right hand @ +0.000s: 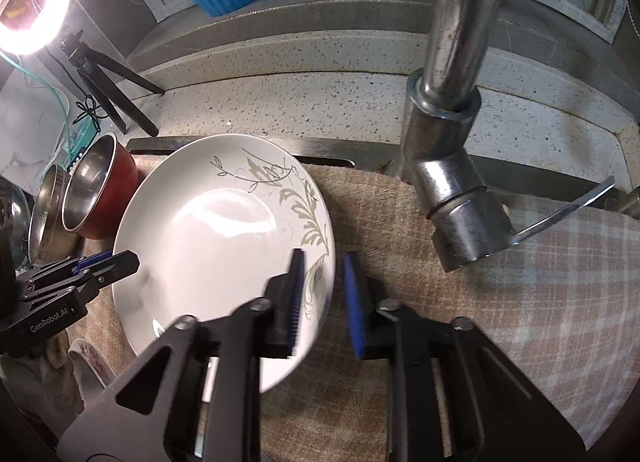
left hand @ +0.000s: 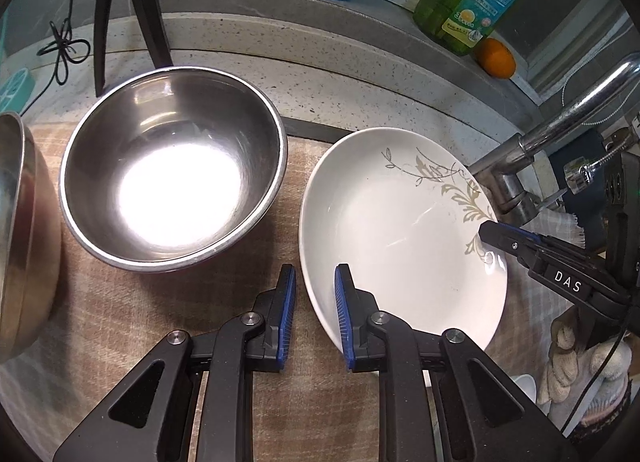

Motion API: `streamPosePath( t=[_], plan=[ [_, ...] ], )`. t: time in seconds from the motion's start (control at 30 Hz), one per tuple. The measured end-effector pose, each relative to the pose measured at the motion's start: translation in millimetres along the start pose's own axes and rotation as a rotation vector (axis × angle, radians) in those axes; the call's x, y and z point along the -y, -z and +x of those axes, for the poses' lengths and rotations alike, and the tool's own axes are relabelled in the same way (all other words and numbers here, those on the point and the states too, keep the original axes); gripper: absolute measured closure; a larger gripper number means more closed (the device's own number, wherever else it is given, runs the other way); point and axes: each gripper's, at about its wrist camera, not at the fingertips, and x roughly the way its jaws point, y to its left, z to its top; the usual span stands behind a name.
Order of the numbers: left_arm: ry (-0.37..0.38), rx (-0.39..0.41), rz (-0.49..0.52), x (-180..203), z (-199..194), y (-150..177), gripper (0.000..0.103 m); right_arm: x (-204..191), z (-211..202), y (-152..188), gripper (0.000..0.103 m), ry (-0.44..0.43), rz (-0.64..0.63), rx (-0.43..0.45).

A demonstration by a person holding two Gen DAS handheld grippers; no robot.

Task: Organize plates and bowls
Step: 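Grasp the rim of the white gold-branch plate with the left gripper, then lift the white gold-branch plate and carry it over the plate stack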

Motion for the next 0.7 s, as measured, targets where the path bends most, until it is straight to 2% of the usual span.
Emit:
streamPosePath(
  t=[0.47, 0.7],
  plan=[
    [-0.014, -0.008, 0.030, 7.1, 0.6, -2.2, 0.092, -3.7, 2.2, 2.1, 0.091, 0.007, 0.030, -0.014],
    [-0.008, 0.007, 0.033, 7.5, -9.4, 1.0, 0.092, -6.5, -13.5, 6.1, 0.091, 0.006, 0.045, 0.009]
  ],
)
